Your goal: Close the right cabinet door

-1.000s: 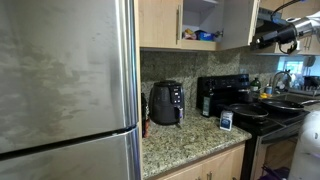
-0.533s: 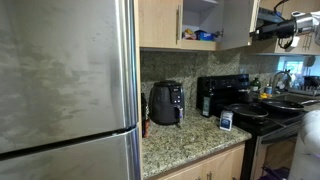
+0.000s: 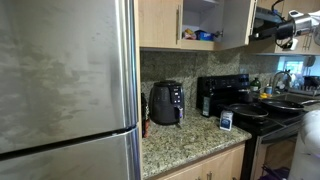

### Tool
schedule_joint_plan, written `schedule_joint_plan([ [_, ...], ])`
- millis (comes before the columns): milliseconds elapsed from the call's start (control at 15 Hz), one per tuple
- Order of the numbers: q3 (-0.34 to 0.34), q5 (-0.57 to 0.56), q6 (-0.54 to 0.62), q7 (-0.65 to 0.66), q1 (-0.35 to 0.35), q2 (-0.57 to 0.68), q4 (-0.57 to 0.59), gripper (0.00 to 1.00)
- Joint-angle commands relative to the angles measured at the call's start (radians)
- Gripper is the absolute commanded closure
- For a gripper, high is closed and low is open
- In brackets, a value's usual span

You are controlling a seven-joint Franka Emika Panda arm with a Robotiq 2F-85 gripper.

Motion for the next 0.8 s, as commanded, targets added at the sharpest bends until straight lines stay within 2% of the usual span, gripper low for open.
schedule_joint_plan([
  [0,-0.002,-0.005,-0.066,-0.001,-0.008,0.003,0.006,0.00],
  [267,-0.001,-0.006,-0.082,0.001,-0.016,0.001,0.007,0.00],
  [400,0.002,-0.087,-0.229,0.011,-0.064,0.031,0.039,0.00],
  [533,-0.001,-0.132,-0.272,-0.037,-0.042,0.027,0.052,0.00],
  [733,-0.010,-0.138,-0.285,-0.110,0.000,0.014,0.064,0.00],
])
